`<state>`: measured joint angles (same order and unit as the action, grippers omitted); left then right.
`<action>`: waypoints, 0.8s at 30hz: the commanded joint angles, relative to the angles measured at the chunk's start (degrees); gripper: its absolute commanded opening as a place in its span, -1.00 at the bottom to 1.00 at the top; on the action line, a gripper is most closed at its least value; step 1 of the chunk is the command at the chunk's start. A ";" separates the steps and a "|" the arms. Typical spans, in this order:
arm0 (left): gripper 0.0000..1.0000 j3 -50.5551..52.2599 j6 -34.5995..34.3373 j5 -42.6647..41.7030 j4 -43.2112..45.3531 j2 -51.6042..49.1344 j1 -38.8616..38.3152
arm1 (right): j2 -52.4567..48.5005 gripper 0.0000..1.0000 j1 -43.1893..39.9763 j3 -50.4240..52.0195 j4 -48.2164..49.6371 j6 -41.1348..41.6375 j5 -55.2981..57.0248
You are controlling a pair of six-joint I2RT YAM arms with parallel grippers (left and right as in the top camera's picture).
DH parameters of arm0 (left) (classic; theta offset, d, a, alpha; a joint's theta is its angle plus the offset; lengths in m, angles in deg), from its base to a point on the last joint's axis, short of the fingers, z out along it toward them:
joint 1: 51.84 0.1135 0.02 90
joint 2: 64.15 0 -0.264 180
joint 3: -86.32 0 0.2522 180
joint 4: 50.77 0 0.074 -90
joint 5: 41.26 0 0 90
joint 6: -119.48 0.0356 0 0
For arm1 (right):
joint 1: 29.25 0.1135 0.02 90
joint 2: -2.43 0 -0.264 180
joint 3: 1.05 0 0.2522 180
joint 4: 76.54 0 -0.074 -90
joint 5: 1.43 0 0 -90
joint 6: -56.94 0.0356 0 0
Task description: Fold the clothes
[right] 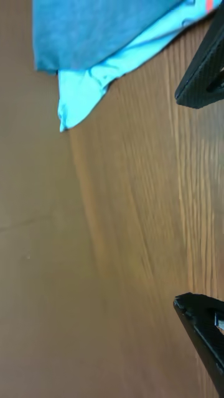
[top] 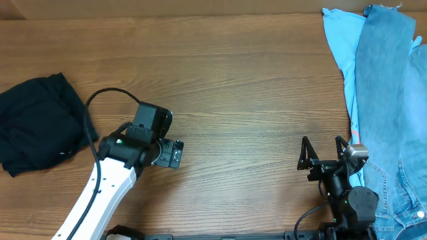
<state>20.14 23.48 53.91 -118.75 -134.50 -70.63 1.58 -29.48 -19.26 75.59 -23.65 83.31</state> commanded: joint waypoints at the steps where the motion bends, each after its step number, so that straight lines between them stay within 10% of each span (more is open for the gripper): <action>1: 1.00 0.31 -0.85 -0.28 0.09 -0.98 -0.22 | 0.68 1.00 0.39 0.31 0.37 -3.43 2.36; 24: 1.00 0.31 -0.87 -0.39 -0.81 -0.07 0.13 | 0.68 1.00 0.39 0.31 0.57 -3.45 1.31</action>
<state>20.14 23.48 53.93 -118.77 -135.31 -70.63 1.58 -29.48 -19.13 75.57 -26.91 84.47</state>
